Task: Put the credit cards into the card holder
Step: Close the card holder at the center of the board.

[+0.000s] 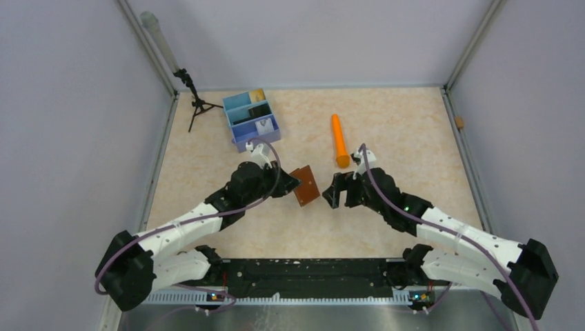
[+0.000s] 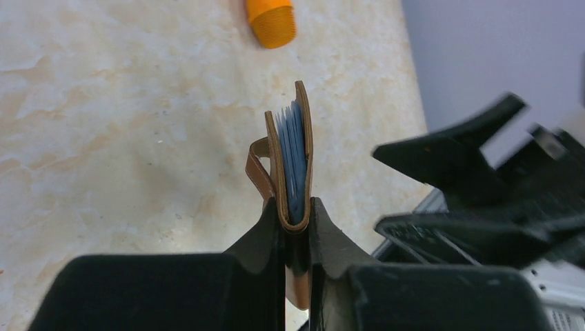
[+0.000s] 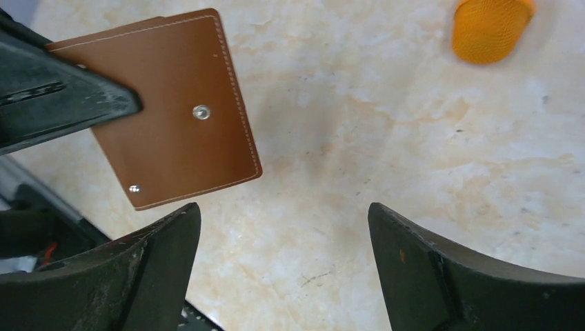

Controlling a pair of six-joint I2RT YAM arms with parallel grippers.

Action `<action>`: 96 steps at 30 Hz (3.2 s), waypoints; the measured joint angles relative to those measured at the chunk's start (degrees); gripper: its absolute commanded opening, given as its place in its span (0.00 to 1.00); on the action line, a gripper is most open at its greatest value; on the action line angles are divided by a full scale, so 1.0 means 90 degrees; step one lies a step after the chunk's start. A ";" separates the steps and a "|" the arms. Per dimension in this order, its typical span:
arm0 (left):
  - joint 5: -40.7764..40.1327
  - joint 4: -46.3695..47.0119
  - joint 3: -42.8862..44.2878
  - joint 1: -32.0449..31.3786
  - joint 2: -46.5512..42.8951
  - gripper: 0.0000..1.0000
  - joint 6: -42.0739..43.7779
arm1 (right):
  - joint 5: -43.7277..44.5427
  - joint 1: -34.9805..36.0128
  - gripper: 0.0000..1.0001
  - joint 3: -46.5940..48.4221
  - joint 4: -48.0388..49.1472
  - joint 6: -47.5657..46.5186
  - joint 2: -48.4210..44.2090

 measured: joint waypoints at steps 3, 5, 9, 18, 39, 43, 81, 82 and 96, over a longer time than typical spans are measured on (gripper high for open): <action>0.0415 0.0160 -0.0197 0.0075 -0.0573 0.00 0.0274 | -0.1345 -0.0799 0.85 -0.0364 0.0488 0.0197 -0.0068; 0.0658 0.0272 -0.0279 0.0095 -0.0879 0.00 0.0398 | -0.2028 -0.1064 0.82 -0.0517 0.0760 0.0296 -0.0068; 0.1049 0.0435 -0.0381 0.0112 -0.1229 0.00 0.0471 | -0.3016 -0.1139 0.77 -0.0551 0.1292 0.0413 0.0022; 0.1525 0.0697 -0.0595 0.0117 -0.1115 0.00 0.0386 | -0.3954 -0.1137 0.61 -0.0544 0.1899 0.0495 0.0542; 0.1911 0.1916 -0.0702 0.0236 -0.0005 0.32 -0.0311 | -0.3905 -0.0874 0.20 -0.0413 0.1982 0.0447 0.1234; 0.1860 0.1991 -0.0784 0.0248 0.0046 0.09 -0.0342 | -0.3886 -0.0867 0.20 -0.0410 0.1979 0.0476 0.1285; 0.2501 0.3473 -0.1127 0.0177 -0.1477 0.25 -0.1083 | -0.5940 -0.1277 0.00 -0.1559 0.5899 0.2756 0.0257; 0.2509 0.3487 -0.1127 0.0182 -0.1474 0.31 -0.1090 | -0.5938 -0.1277 0.00 -0.1559 0.5899 0.2759 0.0257; 0.2594 0.2412 -0.1090 0.0177 -0.1464 0.31 -0.0680 | -0.5746 -0.1275 0.00 -0.1554 0.4996 0.2314 0.0226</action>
